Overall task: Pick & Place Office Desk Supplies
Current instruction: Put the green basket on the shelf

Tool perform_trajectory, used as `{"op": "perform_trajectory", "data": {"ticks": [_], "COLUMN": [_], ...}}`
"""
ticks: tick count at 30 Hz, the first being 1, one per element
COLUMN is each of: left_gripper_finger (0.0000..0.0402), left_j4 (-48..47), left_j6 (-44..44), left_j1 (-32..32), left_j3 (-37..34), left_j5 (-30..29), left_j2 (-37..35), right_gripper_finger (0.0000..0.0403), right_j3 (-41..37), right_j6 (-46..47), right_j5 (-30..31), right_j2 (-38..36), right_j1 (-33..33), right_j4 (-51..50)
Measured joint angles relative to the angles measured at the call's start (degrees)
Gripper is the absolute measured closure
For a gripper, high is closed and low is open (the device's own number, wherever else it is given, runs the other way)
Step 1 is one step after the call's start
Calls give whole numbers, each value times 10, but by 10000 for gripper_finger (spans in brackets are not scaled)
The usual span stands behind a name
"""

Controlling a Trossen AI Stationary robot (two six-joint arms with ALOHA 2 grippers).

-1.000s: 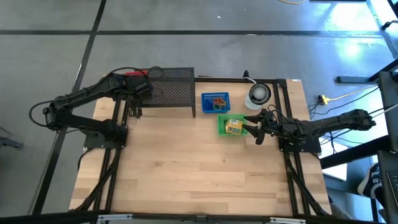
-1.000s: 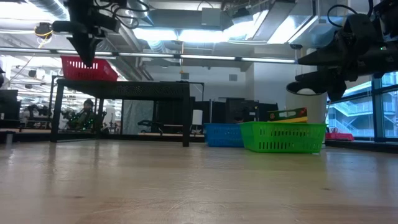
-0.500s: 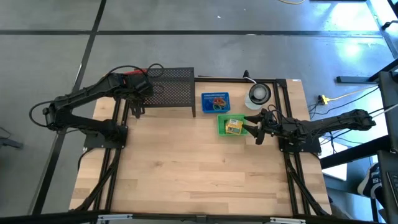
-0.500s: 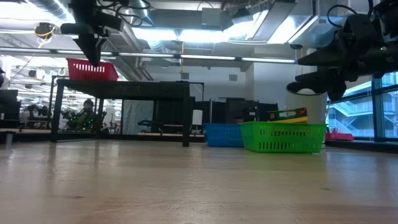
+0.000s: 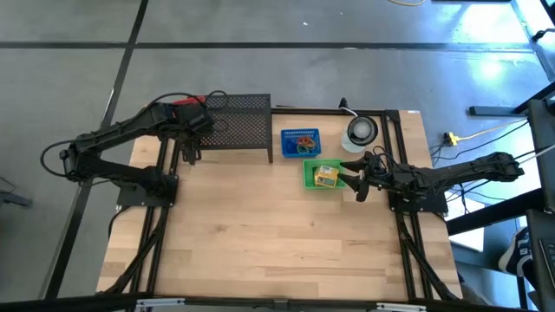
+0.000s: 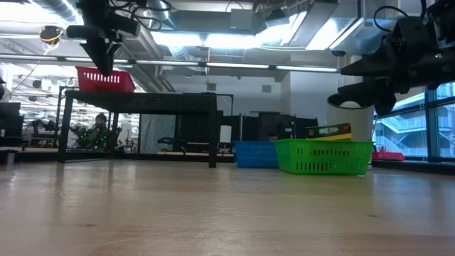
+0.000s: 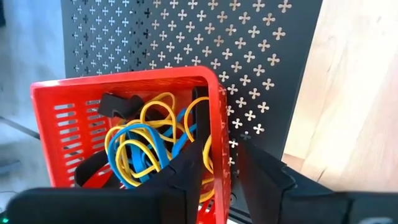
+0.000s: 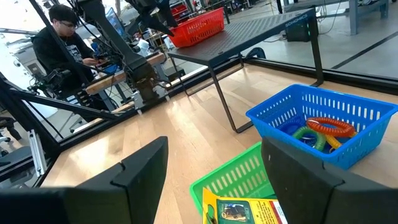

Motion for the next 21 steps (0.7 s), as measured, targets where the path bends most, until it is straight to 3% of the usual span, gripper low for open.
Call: {"op": "perform_trajectory", "data": {"ticks": [5, 14, 21], "left_gripper_finger": [297, 298, 299], "left_j4": [0, 0, 0], "left_j6": [-1, -2, 0], "left_j1": [-10, -40, -80], "left_j3": [0, 0, 0], "left_j5": [-7, -73, -78], "left_j2": [0, 0, 0], "right_gripper_finger": [142, 142, 142], "right_j3": [0, 0, 0], "right_j6": [0, 0, 0], "right_j5": [0, 0, 0], "right_j2": [0, 0, 0], "right_j1": [0, 0, 0], "right_j4": [0, 0, 0]}}
